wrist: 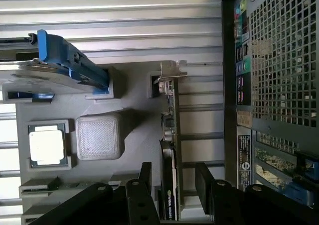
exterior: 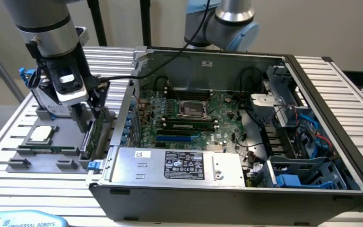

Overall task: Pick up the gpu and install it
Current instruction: 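Pick up the gpu and move the gpu toward the slot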

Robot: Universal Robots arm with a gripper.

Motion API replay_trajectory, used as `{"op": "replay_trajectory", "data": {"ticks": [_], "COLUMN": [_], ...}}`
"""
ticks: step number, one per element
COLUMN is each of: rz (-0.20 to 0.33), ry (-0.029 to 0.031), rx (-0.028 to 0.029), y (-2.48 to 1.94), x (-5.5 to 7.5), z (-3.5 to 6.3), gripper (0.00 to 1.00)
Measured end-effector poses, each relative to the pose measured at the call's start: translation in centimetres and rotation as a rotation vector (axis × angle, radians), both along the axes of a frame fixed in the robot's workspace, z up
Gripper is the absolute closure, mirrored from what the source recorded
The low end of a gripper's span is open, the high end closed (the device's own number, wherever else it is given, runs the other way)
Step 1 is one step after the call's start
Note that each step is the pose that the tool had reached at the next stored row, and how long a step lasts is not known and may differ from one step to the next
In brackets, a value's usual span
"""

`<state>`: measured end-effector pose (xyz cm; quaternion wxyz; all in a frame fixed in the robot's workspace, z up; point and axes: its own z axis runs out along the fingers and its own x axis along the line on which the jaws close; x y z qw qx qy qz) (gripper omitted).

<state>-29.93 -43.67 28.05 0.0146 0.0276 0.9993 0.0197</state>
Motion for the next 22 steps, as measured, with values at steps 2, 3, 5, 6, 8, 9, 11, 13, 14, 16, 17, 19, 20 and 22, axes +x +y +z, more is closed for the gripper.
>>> {"op": "replay_trajectory", "data": {"ticks": [2,3,5,6,8,9,11,13,14,16,17,19,20,22], "rz": [0.000,0.000,0.000,0.000,0.000,0.000,0.000,0.000,0.000,0.000,0.000,-0.001,-0.001,-0.001], "ry": [-0.0002,-0.0002,-0.0002,-0.0003,-0.0001,-0.0002,-0.0002,-0.0002,-0.0002,-0.0002,-0.0003,-0.0001,-0.0002,0.0001], "rx": [0.0002,0.0002,0.0003,0.0003,0.0002,0.0003,0.0003,0.0003,0.0003,0.0003,0.0004,0.0002,0.0003,0.0001], "y": [-0.25,-0.35,-0.57,-0.67,-0.73,-0.73,-0.73,-0.73,-0.73,-0.69,-0.64,-0.52,-0.48,-0.44], "x": [0.0,0.0,0.0,0.0,0.0,0.0,0.0,0.0,0.0,0.0,0.0,0.0,0.0,0.0], "z": [-0.37,-0.55,-0.92,-1.10,-1.47,-1.65,-2.01,-2.38,-2.56,-2.92,-3.11,-3.46,-3.58,-3.66], "gripper": [0.52,0.52,0.52,0.52,0.52,0.52,0.52,0.52,0.52,0.52,0.52,0.52,0.52,0.52]}}
